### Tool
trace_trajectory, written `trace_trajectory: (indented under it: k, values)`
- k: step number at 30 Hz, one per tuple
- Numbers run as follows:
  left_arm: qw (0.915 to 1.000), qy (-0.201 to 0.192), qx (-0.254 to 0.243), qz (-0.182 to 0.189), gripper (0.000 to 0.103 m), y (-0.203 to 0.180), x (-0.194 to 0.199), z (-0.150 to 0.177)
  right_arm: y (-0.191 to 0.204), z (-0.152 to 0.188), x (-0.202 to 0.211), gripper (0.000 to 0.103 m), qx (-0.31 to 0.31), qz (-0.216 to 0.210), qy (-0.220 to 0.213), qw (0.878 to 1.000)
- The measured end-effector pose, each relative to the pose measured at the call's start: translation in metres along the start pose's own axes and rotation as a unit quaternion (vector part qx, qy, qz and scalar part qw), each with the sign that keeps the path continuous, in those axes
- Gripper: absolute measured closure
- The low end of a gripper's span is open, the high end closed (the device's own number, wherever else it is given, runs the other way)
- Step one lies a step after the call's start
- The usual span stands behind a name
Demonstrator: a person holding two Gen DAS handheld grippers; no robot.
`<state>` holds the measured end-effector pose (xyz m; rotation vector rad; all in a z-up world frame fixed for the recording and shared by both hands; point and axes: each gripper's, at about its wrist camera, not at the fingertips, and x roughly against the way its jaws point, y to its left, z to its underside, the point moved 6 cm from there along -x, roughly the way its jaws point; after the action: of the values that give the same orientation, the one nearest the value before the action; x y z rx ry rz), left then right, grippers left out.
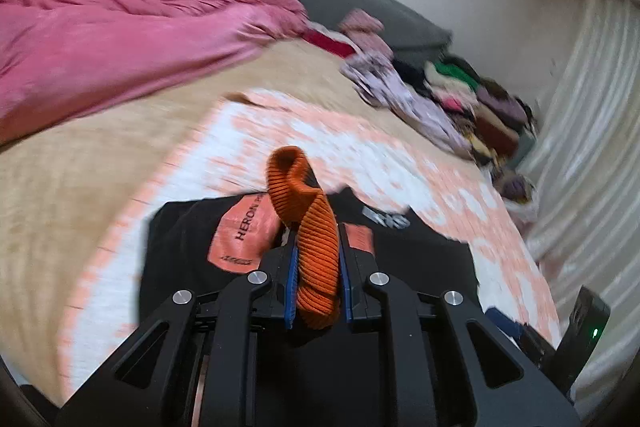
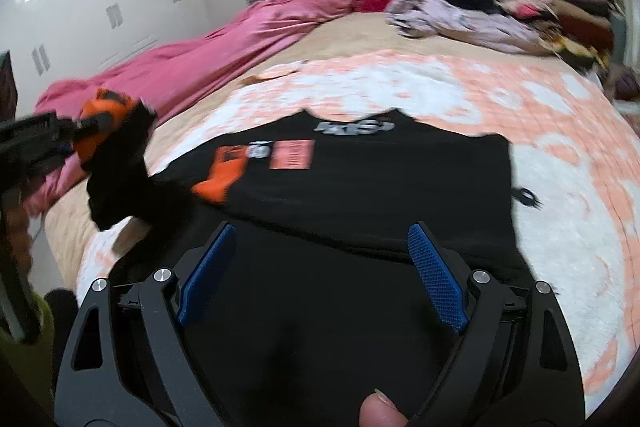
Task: Fold small clothes
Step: 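Carry the cuff across the shirt with the left gripper while the right gripper takes it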
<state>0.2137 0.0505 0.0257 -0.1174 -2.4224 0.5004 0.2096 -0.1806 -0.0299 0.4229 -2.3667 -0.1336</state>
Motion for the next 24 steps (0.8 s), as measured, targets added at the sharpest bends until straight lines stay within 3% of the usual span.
trace_trajectory:
  k: [6, 12, 16, 19, 20, 24]
  values:
    - [0.9977, 0.053, -0.035, 0.025, 0.089, -0.049, -0.053, 0.034, -0.06, -0.007, 0.013, 0.023, -0.063, 0.025, -0.021, 0.997]
    - [0.9907, 0.102, -0.065, 0.063, 0.101, -0.077, -0.091, 0.066, -0.096, -0.008, 0.02, 0.023, -0.099, 0.05, -0.033, 0.993]
    - [0.9843, 0.128, -0.09, 0.082, 0.101, -0.088, -0.097, 0.087, -0.098, -0.007, 0.017, 0.024, -0.102, 0.051, -0.03, 0.993]
    - [0.9844, 0.118, -0.102, 0.081, 0.1, -0.081, -0.085, 0.084, -0.087, -0.003, 0.006, 0.024, -0.098, 0.028, -0.015, 0.995]
    - [0.9848, 0.113, -0.106, 0.078, 0.099, -0.078, -0.082, 0.081, -0.081, -0.001, 0.003, 0.024, -0.094, 0.02, -0.009, 0.995]
    - [0.988, 0.075, -0.133, 0.027, 0.075, -0.05, -0.07, 0.055, -0.041, 0.009, -0.016, 0.026, -0.059, -0.015, 0.022, 0.998]
